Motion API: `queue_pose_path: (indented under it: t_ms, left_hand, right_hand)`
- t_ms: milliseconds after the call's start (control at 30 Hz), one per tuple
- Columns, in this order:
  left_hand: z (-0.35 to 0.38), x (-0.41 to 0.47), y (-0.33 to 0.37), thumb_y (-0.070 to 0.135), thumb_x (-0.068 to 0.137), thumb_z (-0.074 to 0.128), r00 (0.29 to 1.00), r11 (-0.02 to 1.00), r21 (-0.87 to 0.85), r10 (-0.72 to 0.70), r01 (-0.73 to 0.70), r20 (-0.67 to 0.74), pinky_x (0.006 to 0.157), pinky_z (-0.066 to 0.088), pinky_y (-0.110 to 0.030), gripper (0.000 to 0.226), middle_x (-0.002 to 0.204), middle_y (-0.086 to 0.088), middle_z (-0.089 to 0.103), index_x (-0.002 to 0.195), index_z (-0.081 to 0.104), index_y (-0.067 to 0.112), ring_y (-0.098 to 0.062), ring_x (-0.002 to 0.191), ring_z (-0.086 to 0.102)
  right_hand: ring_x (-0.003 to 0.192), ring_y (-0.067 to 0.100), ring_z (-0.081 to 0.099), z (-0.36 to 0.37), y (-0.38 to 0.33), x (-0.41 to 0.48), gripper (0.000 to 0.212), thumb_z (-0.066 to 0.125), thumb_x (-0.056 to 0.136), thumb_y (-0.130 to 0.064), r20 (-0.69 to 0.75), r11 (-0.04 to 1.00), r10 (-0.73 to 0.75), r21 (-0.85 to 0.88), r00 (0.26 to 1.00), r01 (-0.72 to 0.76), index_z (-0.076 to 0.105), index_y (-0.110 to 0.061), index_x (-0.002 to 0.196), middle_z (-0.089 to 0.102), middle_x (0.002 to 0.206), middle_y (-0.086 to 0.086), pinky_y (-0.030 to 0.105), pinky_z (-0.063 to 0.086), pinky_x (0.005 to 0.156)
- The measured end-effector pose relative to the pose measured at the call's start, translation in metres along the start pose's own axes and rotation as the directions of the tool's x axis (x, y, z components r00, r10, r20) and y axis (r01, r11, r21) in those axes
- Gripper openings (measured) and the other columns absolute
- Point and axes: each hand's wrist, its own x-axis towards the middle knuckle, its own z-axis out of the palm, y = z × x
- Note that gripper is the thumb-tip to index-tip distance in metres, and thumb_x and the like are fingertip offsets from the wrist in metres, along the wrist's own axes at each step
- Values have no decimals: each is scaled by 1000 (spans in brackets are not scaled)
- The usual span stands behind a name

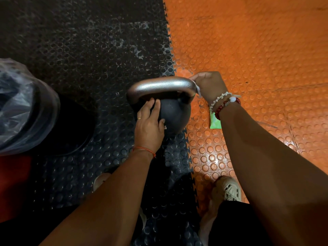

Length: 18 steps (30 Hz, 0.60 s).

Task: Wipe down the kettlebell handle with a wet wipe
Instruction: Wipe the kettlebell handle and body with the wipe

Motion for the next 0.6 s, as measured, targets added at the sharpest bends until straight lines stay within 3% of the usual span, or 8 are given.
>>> queue_pose_path:
  t_ms: [133, 267, 433, 533, 600]
  left_hand:
    - [0, -4, 0, 9, 81, 73, 995, 995, -53, -86, 83, -57, 103, 42, -39, 56, 133, -17, 52, 134, 56, 7, -38, 119, 49]
    - [0, -6, 2, 11, 81, 74, 984, 980, -116, -170, 162, -61, 102, 36, -29, 56, 127, -15, 52, 134, 57, 11, -33, 116, 49]
    - [1, -7, 4, 11, 74, 80, 958, 946, -209, -273, 250, -92, 99, 36, -23, 55, 120, -14, 53, 126, 62, 9, -29, 112, 49]
    - [5, -9, 6, 17, 72, 82, 879, 839, -360, -468, 409, -92, 99, 45, -36, 52, 118, -9, 50, 118, 60, 9, -28, 111, 52]
    - [5, -6, 11, 18, 72, 83, 771, 693, -511, -631, 508, -90, 96, 48, -32, 56, 118, -4, 46, 120, 55, 9, -22, 108, 54]
  right_hand:
    - [46, 0, 52, -1, -8, -4, 30, 47, 81, -2, 18, 998, -64, 28, 998, 63, 73, -13, 72, 62, 46, -12, 16, 42, 51]
    - [40, 7, 41, -1, -3, -5, 28, 47, 77, -5, -7, 1000, -18, 22, 1000, 18, 71, -15, 67, 54, 37, -11, 17, 35, 46]
    - [38, -1, 45, -2, -5, -11, 28, 45, 82, 5, 0, 997, -35, 76, 999, 35, 72, -1, 82, 56, 38, -13, 13, 37, 44]
    - [48, 9, 47, 1, -1, -9, 24, 49, 72, -8, -22, 996, -9, 91, 1000, 11, 73, -12, 70, 58, 42, -10, 18, 37, 48]
    - [53, 16, 46, 1, 2, -6, 24, 48, 66, -14, -40, 997, 21, 74, 999, -18, 72, -19, 63, 59, 44, -8, 20, 37, 50]
